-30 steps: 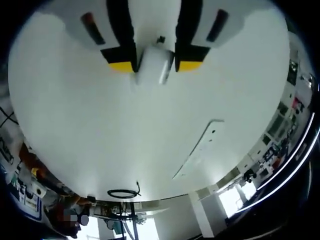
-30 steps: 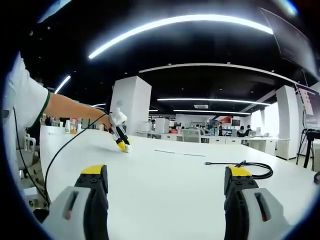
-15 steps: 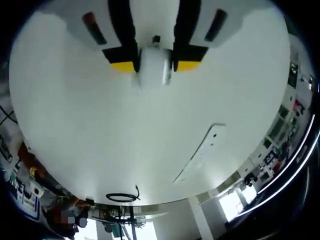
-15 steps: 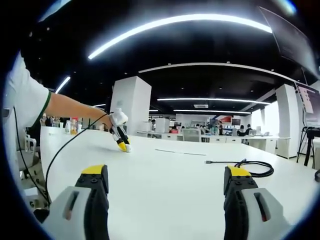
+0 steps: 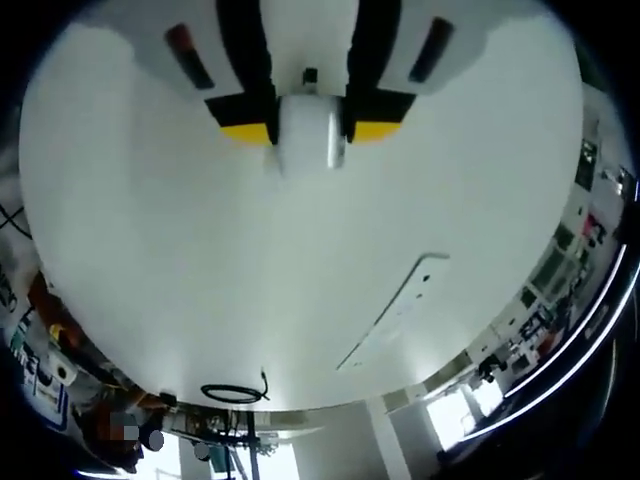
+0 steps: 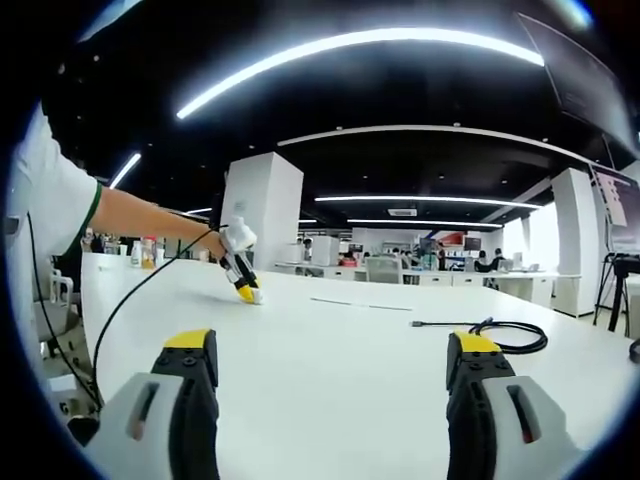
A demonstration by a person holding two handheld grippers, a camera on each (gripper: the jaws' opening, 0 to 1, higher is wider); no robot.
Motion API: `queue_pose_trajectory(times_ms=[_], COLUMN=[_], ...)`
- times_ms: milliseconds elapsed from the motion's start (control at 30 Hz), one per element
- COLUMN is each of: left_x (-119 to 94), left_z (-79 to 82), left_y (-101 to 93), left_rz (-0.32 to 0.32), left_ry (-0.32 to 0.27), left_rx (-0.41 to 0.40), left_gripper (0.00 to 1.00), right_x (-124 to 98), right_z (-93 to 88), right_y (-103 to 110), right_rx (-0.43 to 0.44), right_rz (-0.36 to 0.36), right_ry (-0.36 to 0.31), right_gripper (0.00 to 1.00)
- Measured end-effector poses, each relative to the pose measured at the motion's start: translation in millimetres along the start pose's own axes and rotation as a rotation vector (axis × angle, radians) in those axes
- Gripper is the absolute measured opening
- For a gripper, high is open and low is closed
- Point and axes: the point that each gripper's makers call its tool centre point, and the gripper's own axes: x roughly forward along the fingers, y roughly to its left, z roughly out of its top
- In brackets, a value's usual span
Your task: Plug the desk Type‑C cable into the charger adapter.
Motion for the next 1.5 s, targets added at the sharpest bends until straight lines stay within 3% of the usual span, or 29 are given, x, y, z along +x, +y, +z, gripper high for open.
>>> queue_pose_trajectory(times_ms=[100,333,567,767,933,1233,1500], left_x=[-1,-3,-3,-6,-6,-8,-11], left_z=[-1.3,-2.4,-1.7,-0.9,-0.4,-1.5,0.7], left_y=[5.6,-9.4,-3.0,-24.6,-11.3,-17.2,-44.7], left_rz=[0.005,0.015,0.013,0.024,0.035,0.039,0.029], left_ry=[0.009,-0.001,-0.016,-0.023,-0.031,-0.062,-0.094], left_rx=[-0.019,-0.049,-0.063,-0.045,-0.055,-0.058,-0.073], left_gripper=[0.25,0.25,0.25,0.25,0.25,0.24,0.24], right_x=[0,0,2,3,2,2,3], right_z=[0.3,1.6,0.7,2.0,2.5,1.8,1.7], right_y=[2,2,5,6,6,7,9], right_rx=[-0.001,-0.002,-0.001,-0.003,-0.005,-0.007,-0.007], right_rz=[0.006,0.007,0.017,0.02,0.021,0.022,0.027], right_ry=[0.0,-0.003,-0.001,-0.003,-0.001,0.0,0.0], right_gripper=[0.96,0.96,0.96,0.95,0.95,0.95,0.94])
